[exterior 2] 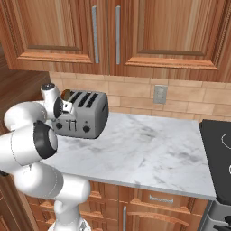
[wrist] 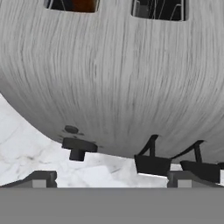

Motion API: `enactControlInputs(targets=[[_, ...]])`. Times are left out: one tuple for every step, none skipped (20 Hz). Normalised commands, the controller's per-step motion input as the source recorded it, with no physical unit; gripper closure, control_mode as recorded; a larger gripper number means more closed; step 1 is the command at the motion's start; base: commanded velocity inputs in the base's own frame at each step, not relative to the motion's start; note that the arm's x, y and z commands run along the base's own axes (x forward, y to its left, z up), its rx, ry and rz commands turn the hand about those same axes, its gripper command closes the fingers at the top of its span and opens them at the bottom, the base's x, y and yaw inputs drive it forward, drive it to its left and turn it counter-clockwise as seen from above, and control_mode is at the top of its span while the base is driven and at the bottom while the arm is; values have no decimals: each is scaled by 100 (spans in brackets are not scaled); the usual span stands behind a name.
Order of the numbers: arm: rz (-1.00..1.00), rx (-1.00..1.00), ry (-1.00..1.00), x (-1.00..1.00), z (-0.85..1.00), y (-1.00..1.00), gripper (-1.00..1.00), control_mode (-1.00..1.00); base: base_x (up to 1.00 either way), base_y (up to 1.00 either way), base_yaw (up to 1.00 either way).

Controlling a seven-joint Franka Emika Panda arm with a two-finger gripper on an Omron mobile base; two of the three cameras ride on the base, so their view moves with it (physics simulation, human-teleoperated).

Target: Start the toaster. Once the lever pops up, take the bread to the plate on the dining counter.

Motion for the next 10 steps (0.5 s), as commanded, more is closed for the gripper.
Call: enactControlInputs(targets=[[0,0,0,2,-9,3,-100,-100,0,0,0],[0,0,0,2,-8,3,-100,-100,0,0,0],[0,0,0,2,-8,2,-100,-100,0,0,0],[0,0,0,1,-6,2,-100,-100,0,0,0],[0,0,0,2,-1,0,-100,-100,0,0,0],[0,0,0,2,0,0,-100,-100,0,0,0],[0,0,0,2,0,0,-100,-100,0,0,0],[0,0,0,4,0,0,-100,-100,0,0,0],[0,0,0,5,0,0,-100,-100,0,0,0],[0,0,0,5,0,0,-100,-100,0,0,0]])
